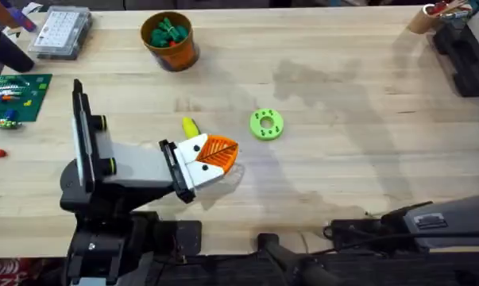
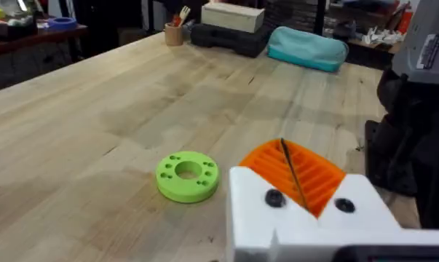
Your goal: Pick up the gripper from the table and insert it into the empty holder that is missing its gripper. Then pick up a screw, insert it into the mounting hole, and use the screwdriver to tighten it. Finally, clean up the table by picking up the vegetable and placing it into the bucket.
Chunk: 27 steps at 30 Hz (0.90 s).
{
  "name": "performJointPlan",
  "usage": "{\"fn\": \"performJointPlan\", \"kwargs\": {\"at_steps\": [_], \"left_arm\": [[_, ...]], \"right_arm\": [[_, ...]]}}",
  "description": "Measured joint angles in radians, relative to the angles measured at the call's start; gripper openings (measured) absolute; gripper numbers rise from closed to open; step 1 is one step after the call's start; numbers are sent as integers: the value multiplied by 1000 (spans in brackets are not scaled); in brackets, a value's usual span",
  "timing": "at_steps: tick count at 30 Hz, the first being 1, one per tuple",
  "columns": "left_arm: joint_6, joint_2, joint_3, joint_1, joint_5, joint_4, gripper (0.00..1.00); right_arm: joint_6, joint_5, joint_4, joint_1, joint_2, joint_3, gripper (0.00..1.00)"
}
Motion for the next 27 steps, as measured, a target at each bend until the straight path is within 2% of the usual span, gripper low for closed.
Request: {"fn": "performJointPlan", "kwargs": {"at_steps": [1, 7, 15, 27], "left_arm": [[0, 0, 0, 0, 0, 0, 4], [0, 0, 0, 0, 0, 0, 4], [0, 0, 0, 0, 0, 0, 4], [0, 0, 0, 0, 0, 0, 4]], "right_arm": [[9, -2, 72, 28, 0, -60, 23], [71, -26, 312, 62, -4, -229, 23], [134, -54, 497, 118, -20, -400, 23], [150, -154, 793, 133, -306, -660, 22]]}}
